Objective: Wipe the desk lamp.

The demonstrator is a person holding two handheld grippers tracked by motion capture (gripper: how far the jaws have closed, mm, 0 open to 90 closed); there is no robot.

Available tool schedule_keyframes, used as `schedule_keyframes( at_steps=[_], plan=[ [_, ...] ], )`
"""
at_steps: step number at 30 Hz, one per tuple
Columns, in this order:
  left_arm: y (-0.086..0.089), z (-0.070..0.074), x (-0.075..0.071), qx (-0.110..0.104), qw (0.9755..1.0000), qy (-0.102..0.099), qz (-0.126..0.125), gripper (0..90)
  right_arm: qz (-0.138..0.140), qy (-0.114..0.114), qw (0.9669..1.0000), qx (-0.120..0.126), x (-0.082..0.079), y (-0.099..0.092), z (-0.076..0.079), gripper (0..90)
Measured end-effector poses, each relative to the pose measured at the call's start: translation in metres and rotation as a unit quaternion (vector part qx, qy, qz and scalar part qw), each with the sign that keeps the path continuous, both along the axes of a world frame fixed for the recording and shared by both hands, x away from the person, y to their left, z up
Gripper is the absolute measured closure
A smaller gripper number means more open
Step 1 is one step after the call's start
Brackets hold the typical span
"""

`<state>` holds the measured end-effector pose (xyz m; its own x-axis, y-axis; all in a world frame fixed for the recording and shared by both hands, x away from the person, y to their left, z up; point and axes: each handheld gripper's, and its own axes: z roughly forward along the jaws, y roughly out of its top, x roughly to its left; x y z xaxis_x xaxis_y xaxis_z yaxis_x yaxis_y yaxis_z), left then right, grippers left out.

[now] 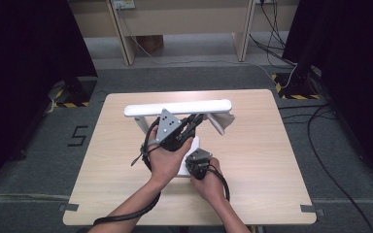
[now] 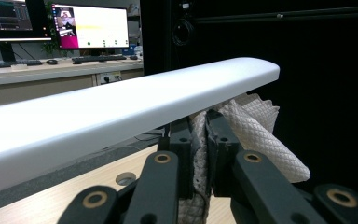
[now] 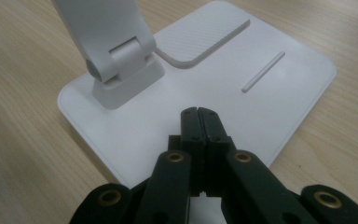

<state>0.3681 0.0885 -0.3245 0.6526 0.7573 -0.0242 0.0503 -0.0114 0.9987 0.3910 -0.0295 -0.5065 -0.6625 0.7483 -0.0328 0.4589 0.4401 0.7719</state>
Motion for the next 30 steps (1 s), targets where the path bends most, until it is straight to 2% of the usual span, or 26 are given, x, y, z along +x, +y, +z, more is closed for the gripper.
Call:
schedule_keyframes(
  at_steps=[30],
  plan=[
    [0.027, -0.002, -0.008, 0.000, 0.9998, -0.005, 0.017, 82.6, 0.001, 0.000, 1.0000, -0.002, 0.000, 0.001, 0.000, 90.0]
  ],
)
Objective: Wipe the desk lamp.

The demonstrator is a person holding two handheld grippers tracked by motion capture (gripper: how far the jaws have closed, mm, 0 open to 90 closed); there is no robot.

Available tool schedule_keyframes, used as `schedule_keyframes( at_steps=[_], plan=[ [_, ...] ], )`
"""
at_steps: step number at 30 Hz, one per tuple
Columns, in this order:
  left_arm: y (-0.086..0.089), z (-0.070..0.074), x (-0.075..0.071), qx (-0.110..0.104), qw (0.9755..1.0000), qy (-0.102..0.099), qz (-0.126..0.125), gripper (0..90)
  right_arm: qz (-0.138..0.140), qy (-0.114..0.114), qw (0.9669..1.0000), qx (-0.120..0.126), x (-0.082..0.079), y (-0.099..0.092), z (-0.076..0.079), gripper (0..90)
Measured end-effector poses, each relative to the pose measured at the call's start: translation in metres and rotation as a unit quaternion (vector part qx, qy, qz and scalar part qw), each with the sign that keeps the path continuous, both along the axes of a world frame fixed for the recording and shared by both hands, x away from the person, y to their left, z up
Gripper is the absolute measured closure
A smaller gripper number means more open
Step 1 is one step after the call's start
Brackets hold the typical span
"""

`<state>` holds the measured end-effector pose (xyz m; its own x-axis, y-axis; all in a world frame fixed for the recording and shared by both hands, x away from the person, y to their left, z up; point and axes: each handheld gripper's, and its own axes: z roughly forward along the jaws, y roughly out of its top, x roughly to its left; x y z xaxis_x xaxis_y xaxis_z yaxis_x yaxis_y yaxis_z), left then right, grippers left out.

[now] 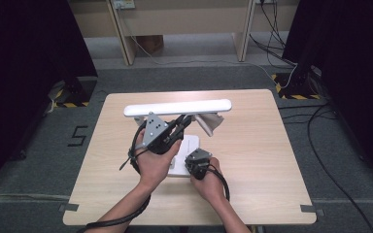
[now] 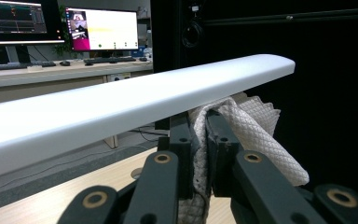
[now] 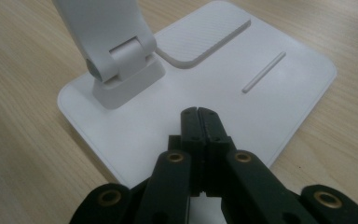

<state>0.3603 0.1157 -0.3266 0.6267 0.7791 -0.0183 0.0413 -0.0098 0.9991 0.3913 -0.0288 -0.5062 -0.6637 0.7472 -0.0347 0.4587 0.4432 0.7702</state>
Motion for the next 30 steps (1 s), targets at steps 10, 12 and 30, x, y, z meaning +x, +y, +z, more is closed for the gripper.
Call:
schedule_keyframes(
  at_steps=[10, 12, 30],
  plan=[
    [0.008, -0.001, -0.002, -0.004, 1.0000, -0.001, 0.006, 82.6, 0.001, 0.001, 1.0000, 0.001, 0.000, 0.000, 0.000, 90.0],
    [0.009, -0.001, -0.002, -0.005, 1.0000, -0.001, 0.008, 82.6, 0.001, 0.000, 1.0000, 0.000, 0.000, 0.000, 0.000, 90.0],
    [0.025, -0.004, -0.005, -0.010, 0.9997, -0.002, 0.021, 82.5, 0.003, 0.002, 1.0000, -0.005, 0.000, 0.000, 0.001, 90.0]
  ],
)
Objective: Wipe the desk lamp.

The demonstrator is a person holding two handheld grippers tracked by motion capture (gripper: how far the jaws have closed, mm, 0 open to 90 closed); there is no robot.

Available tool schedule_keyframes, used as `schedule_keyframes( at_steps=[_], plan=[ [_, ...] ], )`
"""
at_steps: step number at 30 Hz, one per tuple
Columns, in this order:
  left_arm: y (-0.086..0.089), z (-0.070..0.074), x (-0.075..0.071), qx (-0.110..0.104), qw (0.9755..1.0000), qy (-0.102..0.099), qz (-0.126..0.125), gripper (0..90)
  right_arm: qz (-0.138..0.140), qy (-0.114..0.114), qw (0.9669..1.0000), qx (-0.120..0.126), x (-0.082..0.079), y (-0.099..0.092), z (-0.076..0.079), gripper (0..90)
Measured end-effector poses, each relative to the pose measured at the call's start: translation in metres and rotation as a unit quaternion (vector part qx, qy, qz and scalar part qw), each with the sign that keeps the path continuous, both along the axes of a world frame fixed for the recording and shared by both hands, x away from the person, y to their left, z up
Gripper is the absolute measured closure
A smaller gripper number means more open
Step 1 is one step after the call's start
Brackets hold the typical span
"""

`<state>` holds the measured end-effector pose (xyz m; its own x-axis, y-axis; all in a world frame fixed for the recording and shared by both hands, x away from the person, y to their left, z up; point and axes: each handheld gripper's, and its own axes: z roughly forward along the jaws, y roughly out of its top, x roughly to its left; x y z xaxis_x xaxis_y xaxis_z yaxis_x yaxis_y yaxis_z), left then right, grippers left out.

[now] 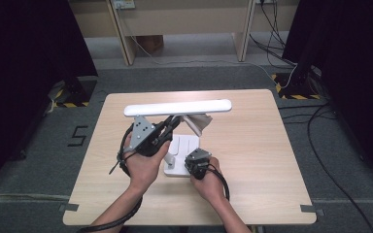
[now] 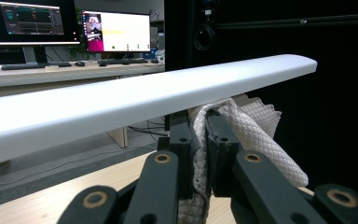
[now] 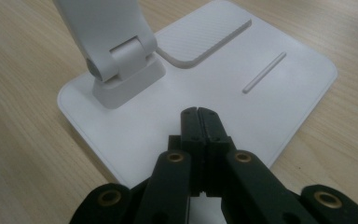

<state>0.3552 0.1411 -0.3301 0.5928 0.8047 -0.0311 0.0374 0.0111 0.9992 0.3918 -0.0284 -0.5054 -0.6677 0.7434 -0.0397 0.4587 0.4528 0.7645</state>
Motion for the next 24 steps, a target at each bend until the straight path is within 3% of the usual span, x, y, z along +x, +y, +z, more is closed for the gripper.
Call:
schedule_keyframes(
  at_steps=[24],
  plan=[
    [0.029, -0.002, -0.010, -0.002, 0.9995, 0.000, 0.031, 82.5, 0.001, -0.001, 1.0000, -0.003, 0.001, 0.001, 0.000, 90.0]
  ],
)
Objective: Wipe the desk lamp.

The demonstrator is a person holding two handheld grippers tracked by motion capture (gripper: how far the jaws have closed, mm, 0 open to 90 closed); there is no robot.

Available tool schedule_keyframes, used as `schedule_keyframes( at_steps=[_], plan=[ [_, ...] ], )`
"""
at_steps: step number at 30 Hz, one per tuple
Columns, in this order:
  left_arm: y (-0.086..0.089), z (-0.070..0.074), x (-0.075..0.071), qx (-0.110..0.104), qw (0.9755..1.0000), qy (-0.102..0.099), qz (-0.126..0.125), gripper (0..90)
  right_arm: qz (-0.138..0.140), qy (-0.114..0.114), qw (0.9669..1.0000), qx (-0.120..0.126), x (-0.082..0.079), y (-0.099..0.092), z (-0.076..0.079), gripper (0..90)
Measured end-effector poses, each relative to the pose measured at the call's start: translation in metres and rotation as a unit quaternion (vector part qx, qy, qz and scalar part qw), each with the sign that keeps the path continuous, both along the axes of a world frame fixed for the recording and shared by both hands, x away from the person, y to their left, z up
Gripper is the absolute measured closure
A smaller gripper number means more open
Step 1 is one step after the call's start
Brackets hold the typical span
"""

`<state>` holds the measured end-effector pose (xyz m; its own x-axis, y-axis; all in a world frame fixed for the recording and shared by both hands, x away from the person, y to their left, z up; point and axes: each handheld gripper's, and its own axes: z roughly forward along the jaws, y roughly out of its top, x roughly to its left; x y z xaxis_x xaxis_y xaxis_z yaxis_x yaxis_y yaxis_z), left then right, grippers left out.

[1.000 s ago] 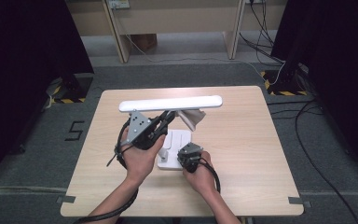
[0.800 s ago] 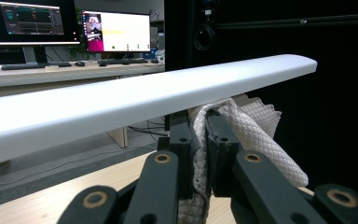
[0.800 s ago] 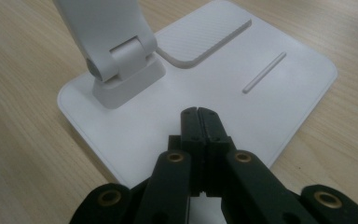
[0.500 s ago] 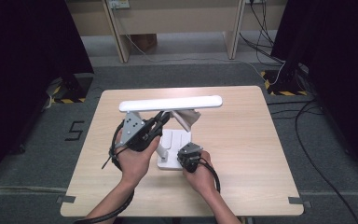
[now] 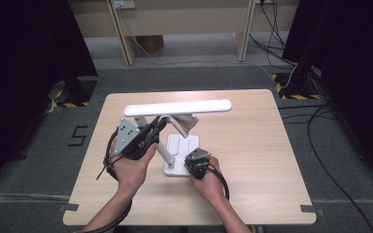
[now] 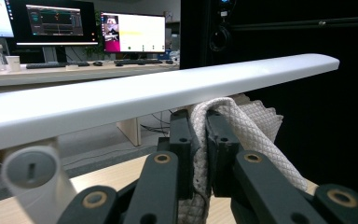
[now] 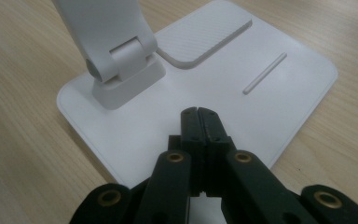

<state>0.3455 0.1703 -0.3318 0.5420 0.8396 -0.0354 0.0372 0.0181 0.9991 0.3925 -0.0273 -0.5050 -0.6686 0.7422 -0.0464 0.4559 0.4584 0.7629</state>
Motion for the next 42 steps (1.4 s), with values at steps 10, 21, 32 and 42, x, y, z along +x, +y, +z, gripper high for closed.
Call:
schedule_keyframes(
  at_steps=[10, 21, 32, 42],
  plan=[
    [0.010, 0.000, -0.002, 0.002, 0.9999, -0.001, 0.014, 82.5, 0.001, 0.000, 1.0000, -0.002, 0.000, 0.000, 0.000, 90.0],
    [0.022, -0.001, -0.006, 0.000, 0.9996, 0.000, 0.027, 82.5, 0.002, 0.000, 1.0000, -0.002, 0.000, 0.000, 0.000, 90.0],
    [0.028, 0.000, -0.012, 0.005, 0.9990, 0.000, 0.044, 82.5, 0.001, -0.001, 1.0000, -0.002, 0.001, 0.001, 0.000, 90.0],
    [0.033, 0.000, -0.016, 0.006, 0.9985, -0.002, 0.054, 82.5, 0.001, 0.001, 1.0000, -0.001, 0.001, 0.002, 0.000, 90.0]
  ],
)
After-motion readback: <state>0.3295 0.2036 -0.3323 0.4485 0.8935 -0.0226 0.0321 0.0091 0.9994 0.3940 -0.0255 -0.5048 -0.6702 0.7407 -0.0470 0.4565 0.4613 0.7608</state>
